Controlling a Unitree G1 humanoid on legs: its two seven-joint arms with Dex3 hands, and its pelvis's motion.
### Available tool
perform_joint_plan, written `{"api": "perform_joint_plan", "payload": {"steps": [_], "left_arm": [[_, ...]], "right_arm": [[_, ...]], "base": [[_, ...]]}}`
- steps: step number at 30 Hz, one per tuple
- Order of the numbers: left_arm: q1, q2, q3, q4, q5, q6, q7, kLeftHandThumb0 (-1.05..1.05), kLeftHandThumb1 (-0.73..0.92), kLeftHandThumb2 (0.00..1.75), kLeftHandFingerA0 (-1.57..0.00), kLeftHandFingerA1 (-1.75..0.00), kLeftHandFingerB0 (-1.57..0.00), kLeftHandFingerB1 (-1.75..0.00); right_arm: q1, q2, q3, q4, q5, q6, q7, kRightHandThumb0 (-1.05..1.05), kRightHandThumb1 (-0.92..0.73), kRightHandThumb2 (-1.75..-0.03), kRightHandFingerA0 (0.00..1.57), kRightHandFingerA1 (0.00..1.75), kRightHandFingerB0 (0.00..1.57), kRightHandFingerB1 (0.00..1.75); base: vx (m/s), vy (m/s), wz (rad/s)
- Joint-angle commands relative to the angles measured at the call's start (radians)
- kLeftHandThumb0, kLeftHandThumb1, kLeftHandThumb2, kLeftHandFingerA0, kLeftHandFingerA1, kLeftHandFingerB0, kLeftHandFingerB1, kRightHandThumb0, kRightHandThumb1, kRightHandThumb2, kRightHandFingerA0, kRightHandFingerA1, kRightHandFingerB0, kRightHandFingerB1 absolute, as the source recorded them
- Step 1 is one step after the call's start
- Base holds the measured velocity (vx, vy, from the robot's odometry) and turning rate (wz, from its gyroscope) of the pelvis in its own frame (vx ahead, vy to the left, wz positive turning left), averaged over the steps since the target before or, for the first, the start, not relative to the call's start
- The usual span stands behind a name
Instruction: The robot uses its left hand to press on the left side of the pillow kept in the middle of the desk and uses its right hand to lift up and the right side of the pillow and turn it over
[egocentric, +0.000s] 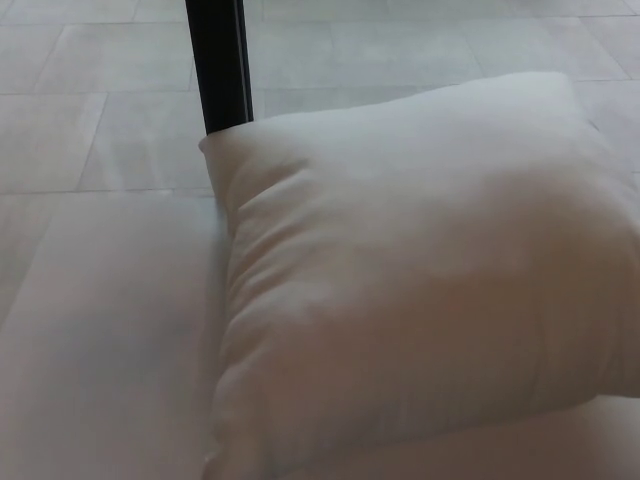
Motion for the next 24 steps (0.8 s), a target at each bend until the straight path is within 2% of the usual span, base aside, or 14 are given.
{"api": "perform_joint_plan", "payload": {"steps": [1, 2, 4, 5, 7, 11, 12, 16, 17, 18, 20, 21, 23, 24], "left_arm": [[-0.301, -0.023, -0.177, -0.468, -0.229, 0.501, 0.235, -0.87, 0.72, 1.11, -0.15, -0.59, 0.00, -0.39], [-0.318, -0.042, -0.195, -0.466, -0.224, 0.522, 0.235, -0.80, 0.69, 1.09, -0.12, -0.56, -0.03, -0.40], [-0.342, -0.067, -0.239, -0.460, -0.213, 0.561, 0.226, -0.72, 0.69, 1.10, -0.09, -0.55, -0.01, -0.39], [-0.342, -0.071, -0.250, -0.459, -0.199, 0.567, 0.219, -0.83, 0.74, 1.10, -0.14, -0.56, 0.00, -0.36], [-0.341, -0.095, -0.297, -0.448, -0.174, 0.586, 0.201, -0.80, 0.74, 1.09, -0.18, -0.56, 0.00, -0.36], [-0.333, -0.107, -0.384, -0.417, -0.101, 0.575, 0.143, -0.74, 0.72, 1.10, -0.18, -0.56, 0.00, -0.39], [-0.323, -0.111, -0.436, -0.387, -0.057, 0.552, 0.108, -0.36, 0.55, 1.13, -0.06, -0.52, 0.00, -0.49], [-0.310, -0.130, -0.477, -0.362, -0.039, 0.542, 0.091, -0.36, 0.55, 1.13, -0.06, -0.52, 0.00, -0.49], [-0.309, -0.132, -0.488, -0.364, -0.034, 0.553, 0.097, -0.36, 0.54, 1.12, -0.05, -0.52, 0.00, -0.49], [-0.308, -0.132, -0.495, -0.362, -0.028, 0.555, 0.097, -0.36, 0.53, 1.12, -0.05, -0.51, 0.00, -0.49], [-0.285, -0.139, -0.534, -0.359, -0.010, 0.527, 0.077, -0.37, 0.52, 1.12, -0.05, -0.52, 0.00, -0.49], [-0.289, -0.139, -0.549, -0.369, -0.005, 0.574, 0.102, -0.80, 0.91, 0.68, -0.27, -0.46, -0.16, -0.28], [-0.277, -0.145, -0.565, -0.382, 0.004, 0.563, 0.108, -0.79, 0.91, 0.68, -0.28, -0.49, -0.18, -0.30], [-0.265, -0.137, -0.600, -0.380, 0.030, 0.532, 0.084, -0.79, 0.76, 1.04, -0.23, -0.56, -0.12, -0.44]], "right_arm": [[-0.365, -0.060, 0.309, -0.369, 0.149, 0.353, -0.017, -1.00, -0.64, -1.10, 0.10, 0.57, 0.02, 0.42], [-0.386, -0.037, 0.326, -0.384, 0.152, 0.369, -0.028, -0.94, -0.62, -1.08, 0.06, 0.42, 0.10, 0.13], [-0.418, 0.011, 0.361, -0.411, 0.169, 0.395, -0.029, -1.05, -0.72, -1.14, 0.06, 0.30, 0.11, 0.01], [-0.427, 0.018, 0.377, -0.406, 0.159, 0.392, -0.015, -1.03, -0.75, -1.17, 0.03, 0.27, 0.00, 0.01], [-0.446, 0.041, 0.425, -0.382, 0.146, 0.397, 0.036, -1.01, -0.76, -1.16, 0.06, 0.34, 0.07, 0.04], [-0.450, 0.037, 0.512, -0.362, 0.100, 0.433, 0.090, -0.96, -0.78, -1.20, 0.03, 0.39, 0.00, 0.06], [-0.445, 0.046, 0.560, -0.349, 0.064, 0.447, 0.096, -1.04, -0.82, -1.22, 0.03, 0.32, 0.00, 0.00], [-0.462, 0.077, 0.601, -0.278, 0.027, 0.434, 0.093, -1.03, -0.80, -1.20, 0.02, 0.31, 0.00, 0.01], [-0.468, 0.090, 0.606, -0.264, 0.025, 0.437, 0.076, -0.96, -0.92, -0.69, 0.00, 0.40, 0.00, 0.12], [-0.470, 0.095, 0.608, -0.257, 0.021, 0.437, 0.068, -1.03, -0.76, -1.18, 0.04, 0.33, 0.04, 0.02], [-0.465, 0.097, 0.642, -0.235, -0.013, 0.438, 0.048, -0.89, -0.70, -1.16, 0.00, 0.43, 0.08, 0.14], [-0.462, 0.100, 0.655, -0.223, -0.024, 0.427, 0.051, -0.94, -0.74, -1.16, 0.02, 0.45, 0.10, 0.11], [-0.467, 0.106, 0.661, -0.204, -0.020, 0.427, 0.050, -0.98, -0.75, -1.16, 0.01, 0.46, 0.13, 0.08], [-0.471, 0.113, 0.670, -0.188, -0.022, 0.430, 0.049, -0.99, -0.73, -1.15, 0.03, 0.49, 0.15, 0.08]], "base": [[0.00, 0.000, 0.00], [0.00, 0.000, 0.00], [0.00, 0.000, 0.00], [0.00, 0.000, 0.00], [0.00, 0.000, 0.00], [0.00, 0.000, 0.00], [0.00, 0.000, 0.00], [0.00, 0.000, 0.00], [0.00, 0.000, 0.00], [0.00, 0.000, 0.00], [0.00, 0.000, 0.00], [0.00, 0.000, 0.00], [0.00, 0.000, 0.00], [0.00, 0.000, 0.00]]}}
